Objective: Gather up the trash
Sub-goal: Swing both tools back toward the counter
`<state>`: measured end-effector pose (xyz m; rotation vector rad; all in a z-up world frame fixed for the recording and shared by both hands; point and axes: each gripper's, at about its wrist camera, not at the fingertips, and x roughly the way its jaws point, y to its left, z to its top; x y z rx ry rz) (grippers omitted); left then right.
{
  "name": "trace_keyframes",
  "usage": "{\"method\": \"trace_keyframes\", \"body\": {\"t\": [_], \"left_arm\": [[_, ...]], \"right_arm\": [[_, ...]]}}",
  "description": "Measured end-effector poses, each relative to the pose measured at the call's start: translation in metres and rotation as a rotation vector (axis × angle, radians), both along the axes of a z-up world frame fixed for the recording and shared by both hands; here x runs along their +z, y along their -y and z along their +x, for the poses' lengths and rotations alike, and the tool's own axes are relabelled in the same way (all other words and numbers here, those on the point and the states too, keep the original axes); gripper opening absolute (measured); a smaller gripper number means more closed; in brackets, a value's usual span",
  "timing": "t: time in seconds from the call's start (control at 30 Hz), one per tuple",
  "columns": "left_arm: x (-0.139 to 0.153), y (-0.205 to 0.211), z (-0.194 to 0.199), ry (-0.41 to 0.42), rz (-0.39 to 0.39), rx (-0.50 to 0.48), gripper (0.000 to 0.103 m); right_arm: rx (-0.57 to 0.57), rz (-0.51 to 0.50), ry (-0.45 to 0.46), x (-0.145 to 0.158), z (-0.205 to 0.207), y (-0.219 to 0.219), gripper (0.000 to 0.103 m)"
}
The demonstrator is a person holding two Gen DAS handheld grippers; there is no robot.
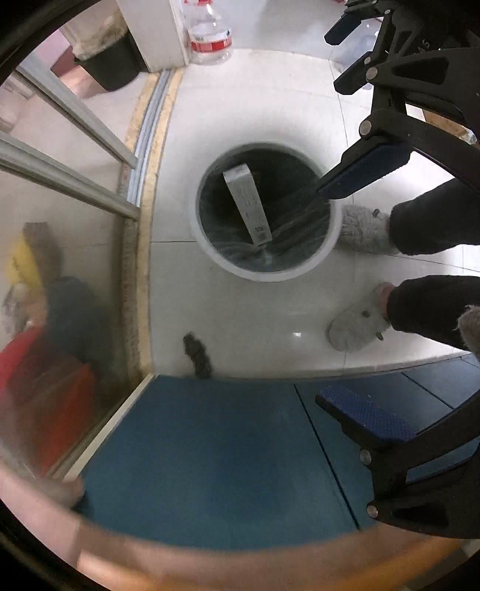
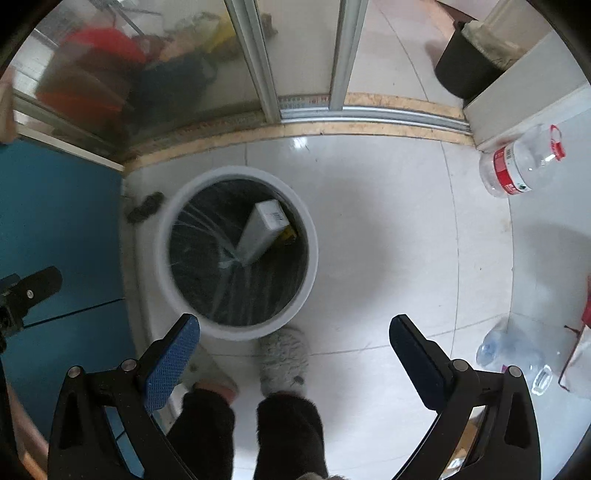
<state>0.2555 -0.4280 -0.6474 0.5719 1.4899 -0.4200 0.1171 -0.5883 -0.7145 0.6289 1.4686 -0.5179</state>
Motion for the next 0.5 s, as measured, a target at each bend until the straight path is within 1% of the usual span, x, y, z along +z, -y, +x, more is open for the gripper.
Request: {"method": "trace_keyframes", "body": {"t": [0.1, 0.13, 0.17, 0.2, 0.3, 0.33, 0.4, 0.5], "left_arm": [[0.055, -0.007, -0.012, 0.038, -0.026, -0.006, 0.103], [0.072, -0.007, -0.016, 0.050, -0.036, -0.009, 0.103], [0.095, -0.009, -0.021, 0.065, -0.049, -0.014, 0.103], [0.111, -0.011, -0.025, 0.072, -0.058, -0.017, 0.103], [0.162, -0.015, -0.037, 0.094, -0.089, -0.011, 0.103], [0.172, -0.015, -0.040, 0.098, -0.095, -0.012, 0.103], [0.202, -0.016, -0.050, 0.110, -0.111, -0.016, 0.103], [0.235, -0.018, -0.060, 0.109, -0.135, -0.016, 0.103]], "right_arm": [[-0.010, -0.015, 0.025, 0.058, -0.012, -0.004, 0.103], [-0.016, -0.023, 0.030, 0.083, -0.016, -0.006, 0.103], [-0.022, -0.027, 0.040, 0.100, -0.019, -0.006, 0.103], [-0.029, -0.036, 0.051, 0.125, -0.025, -0.007, 0.103], [-0.035, -0.071, 0.072, 0.186, -0.037, -0.008, 0.103], [-0.037, -0.076, 0.080, 0.204, -0.041, -0.007, 0.103], [-0.040, -0.085, 0.094, 0.236, -0.048, -0.006, 0.103], [-0.039, -0.105, 0.123, 0.294, -0.060, -0.007, 0.103]]}}
